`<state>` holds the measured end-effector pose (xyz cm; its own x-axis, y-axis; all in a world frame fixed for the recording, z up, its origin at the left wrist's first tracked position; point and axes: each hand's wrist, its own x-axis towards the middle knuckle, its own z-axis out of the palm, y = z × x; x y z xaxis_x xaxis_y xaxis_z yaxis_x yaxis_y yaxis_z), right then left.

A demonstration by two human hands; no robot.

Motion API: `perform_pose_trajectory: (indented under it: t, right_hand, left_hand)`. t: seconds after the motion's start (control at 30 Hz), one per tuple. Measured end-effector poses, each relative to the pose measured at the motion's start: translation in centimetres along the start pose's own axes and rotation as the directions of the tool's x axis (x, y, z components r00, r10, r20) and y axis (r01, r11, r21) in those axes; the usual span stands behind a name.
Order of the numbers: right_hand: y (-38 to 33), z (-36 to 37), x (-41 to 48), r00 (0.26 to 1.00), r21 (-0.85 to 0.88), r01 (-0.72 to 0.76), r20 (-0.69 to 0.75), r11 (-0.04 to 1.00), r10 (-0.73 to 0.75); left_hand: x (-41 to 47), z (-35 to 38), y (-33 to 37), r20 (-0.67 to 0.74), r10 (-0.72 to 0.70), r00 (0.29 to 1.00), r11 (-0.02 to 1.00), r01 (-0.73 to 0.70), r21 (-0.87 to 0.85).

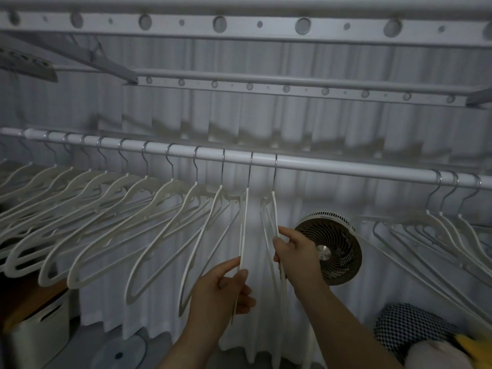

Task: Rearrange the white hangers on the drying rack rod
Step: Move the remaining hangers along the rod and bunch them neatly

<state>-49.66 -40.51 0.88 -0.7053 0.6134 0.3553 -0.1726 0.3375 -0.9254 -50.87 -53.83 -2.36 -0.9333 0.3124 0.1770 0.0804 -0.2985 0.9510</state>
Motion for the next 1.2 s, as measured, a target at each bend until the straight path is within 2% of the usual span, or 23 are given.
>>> perform_pose_trajectory:
  t: [0.2,0.3,0.37,0.47,0.6,0.8,0.87,0.97,1.1,1.2]
  right_hand:
    - [0.0,-0.2,0.0,1.000,-0.006,-0.009,0.010,1.000,0.009]
    - [-0.1,-0.2,-0.1,1.000,-0.015,-0.003,0.027,1.000,0.004]
    - [0.0,-0.4,-0.3,1.000,0.000,0.009,0.025,1.000,-0.009]
    - [0.1,-1.5,-0.6,0.998,-0.004,0.060,-0.026,0.998,-0.060]
    - [0.1,-4.5,-1.0,0.988,-0.048,0.144,-0.049,0.988,-0.146]
    - [-0.6,-12.6,-1.9,0.959,-0.117,0.278,-0.025,0.953,-0.283]
    - [-0.7,-16.1,-2.3,0.949,-0.100,0.313,-0.019,0.945,-0.316]
    - [-0.3,-20.9,-2.6,0.946,-0.102,0.324,0.009,0.941,-0.325]
    - [0.5,-25.5,-3.0,0.933,-0.063,0.360,0.017,0.931,-0.359]
    - [0.7,-27.7,-2.8,0.903,-0.128,0.426,0.004,0.896,-0.429]
  left_hand:
    - [0.1,0.0,-0.1,-0.001,0.005,1.000,1.000,-0.005,0.025]
    - [0.5,-0.3,-0.5,-0.018,0.030,0.999,0.993,-0.028,0.118]
    - [0.9,-0.8,-0.7,-0.065,0.116,0.991,0.972,-0.100,0.212]
    - [0.8,-0.9,-0.4,-0.152,0.311,0.938,0.898,-0.237,0.372]
    - [-0.8,0.7,0.6,-0.204,0.517,0.831,0.808,-0.395,0.437]
    - [-4.3,7.2,0.5,-0.222,0.610,0.761,0.755,-0.472,0.455]
    - [-5.3,9.9,0.2,-0.210,0.674,0.708,0.692,-0.506,0.516]
    - [-6.5,12.7,-0.3,-0.221,0.707,0.672,0.636,-0.469,0.612]
    - [-7.9,15.3,-0.9,-0.299,0.656,0.693,0.701,-0.413,0.581]
    - [-9.3,18.5,-1.8,-0.251,0.572,0.781,0.763,-0.395,0.512]
